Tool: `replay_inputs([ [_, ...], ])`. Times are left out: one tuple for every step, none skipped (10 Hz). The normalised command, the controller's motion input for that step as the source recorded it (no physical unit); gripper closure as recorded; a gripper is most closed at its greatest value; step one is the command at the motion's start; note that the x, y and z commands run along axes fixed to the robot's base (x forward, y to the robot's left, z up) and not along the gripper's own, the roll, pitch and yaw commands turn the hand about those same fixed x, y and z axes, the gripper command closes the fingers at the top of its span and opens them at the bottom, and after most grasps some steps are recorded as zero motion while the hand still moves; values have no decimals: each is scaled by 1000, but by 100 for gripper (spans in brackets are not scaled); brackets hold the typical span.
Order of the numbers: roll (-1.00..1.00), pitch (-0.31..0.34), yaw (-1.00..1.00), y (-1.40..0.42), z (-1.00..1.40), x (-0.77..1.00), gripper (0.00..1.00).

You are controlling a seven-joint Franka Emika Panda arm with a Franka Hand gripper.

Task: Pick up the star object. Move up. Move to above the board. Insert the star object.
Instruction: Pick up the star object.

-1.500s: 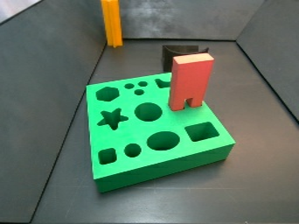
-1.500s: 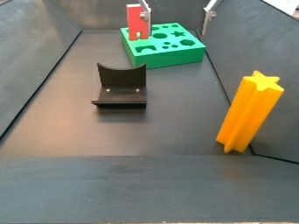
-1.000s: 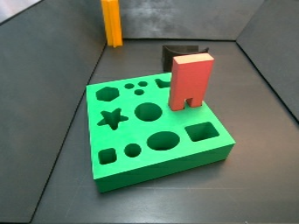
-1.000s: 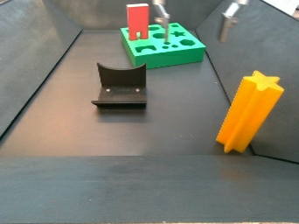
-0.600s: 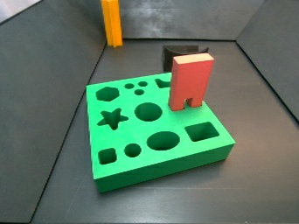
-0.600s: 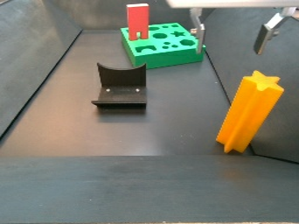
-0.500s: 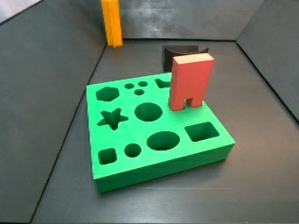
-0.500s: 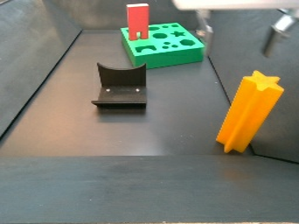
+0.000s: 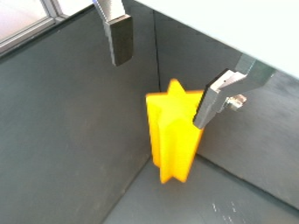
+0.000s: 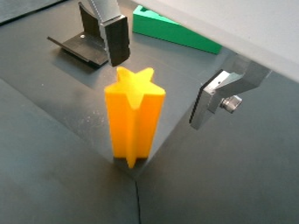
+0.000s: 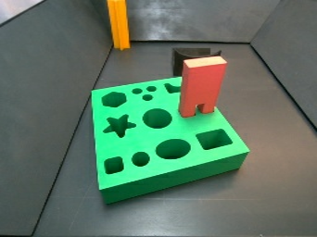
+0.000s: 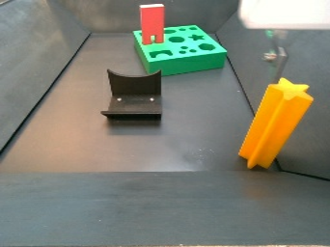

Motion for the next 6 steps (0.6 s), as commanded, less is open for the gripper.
replay_inputs([
  [0,-100,40,-23,-334,226,0],
  [0,-130,74,-31,-414,291,0],
  [0,-159,83,0,-466,297,0],
  [-4,-239,114,0,-537,169,0],
  [-10,-250,166,60,-526,166,0],
  [0,-220,240,97,-409,40,0],
])
